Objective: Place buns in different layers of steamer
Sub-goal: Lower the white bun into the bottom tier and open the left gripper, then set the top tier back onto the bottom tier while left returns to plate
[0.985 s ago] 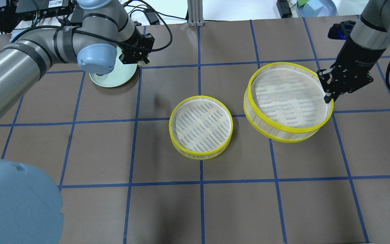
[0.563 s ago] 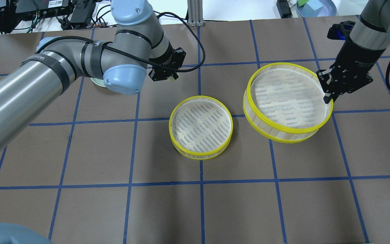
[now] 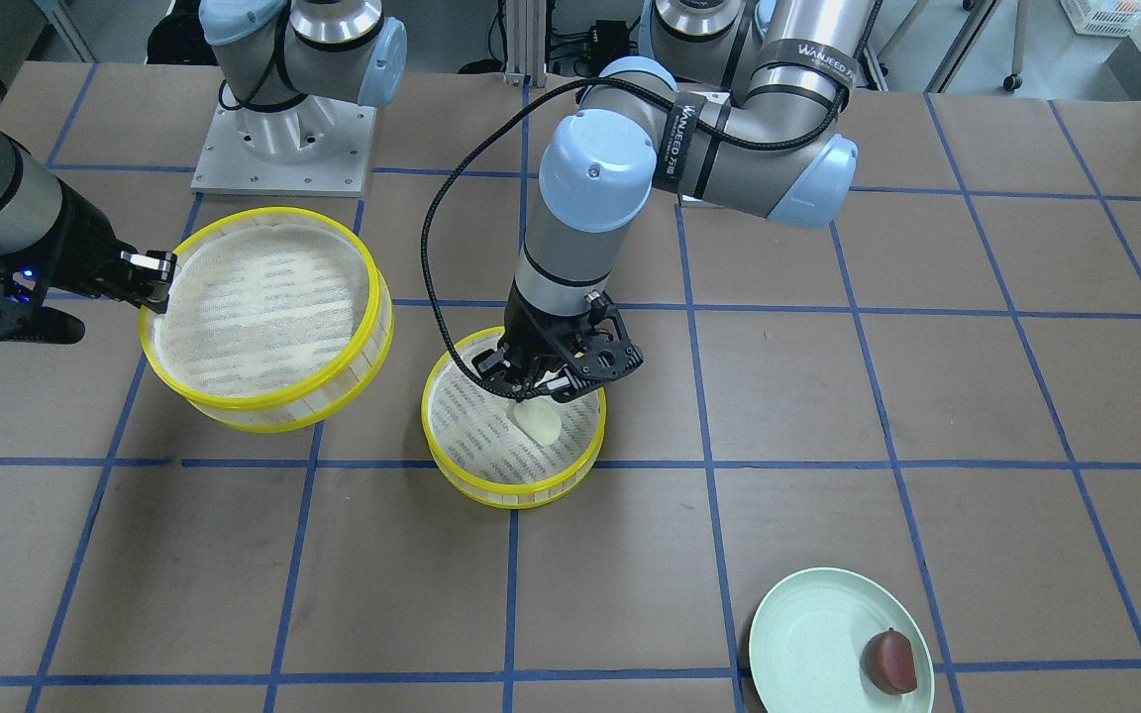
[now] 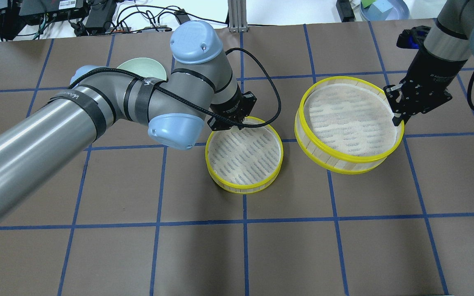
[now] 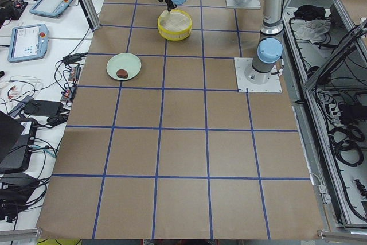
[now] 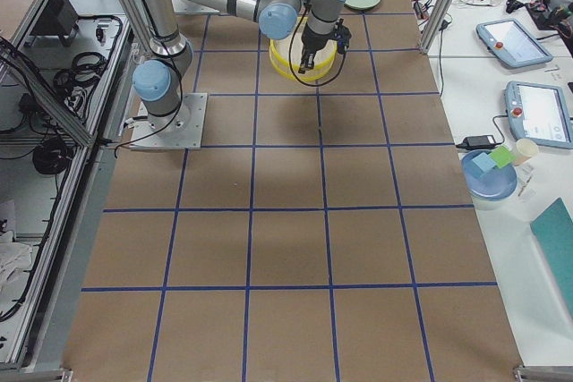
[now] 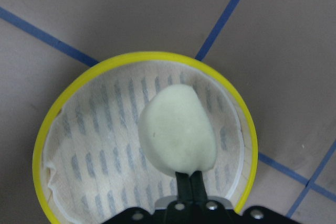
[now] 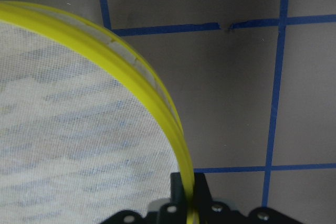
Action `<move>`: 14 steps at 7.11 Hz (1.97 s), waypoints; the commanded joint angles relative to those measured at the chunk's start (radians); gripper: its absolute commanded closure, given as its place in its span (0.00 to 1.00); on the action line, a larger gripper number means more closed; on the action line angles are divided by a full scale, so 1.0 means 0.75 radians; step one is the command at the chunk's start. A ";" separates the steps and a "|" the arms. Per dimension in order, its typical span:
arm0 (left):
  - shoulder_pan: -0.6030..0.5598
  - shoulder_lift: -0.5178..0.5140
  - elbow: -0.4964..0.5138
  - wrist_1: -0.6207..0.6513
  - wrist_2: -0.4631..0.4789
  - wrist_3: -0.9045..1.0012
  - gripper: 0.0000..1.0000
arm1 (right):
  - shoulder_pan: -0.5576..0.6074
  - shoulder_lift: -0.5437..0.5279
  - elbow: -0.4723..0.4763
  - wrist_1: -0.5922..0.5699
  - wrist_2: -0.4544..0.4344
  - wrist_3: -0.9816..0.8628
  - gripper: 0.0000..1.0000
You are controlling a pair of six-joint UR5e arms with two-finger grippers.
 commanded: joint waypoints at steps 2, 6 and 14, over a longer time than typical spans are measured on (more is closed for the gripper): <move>-0.022 0.009 -0.024 -0.055 -0.005 -0.010 0.06 | 0.005 0.002 0.014 -0.008 0.002 0.001 1.00; 0.117 0.036 0.017 -0.155 0.048 0.136 0.00 | 0.031 0.008 0.012 -0.037 0.008 0.013 1.00; 0.700 -0.113 0.175 -0.001 0.271 1.335 0.00 | 0.641 0.309 -0.015 -0.358 0.002 0.680 1.00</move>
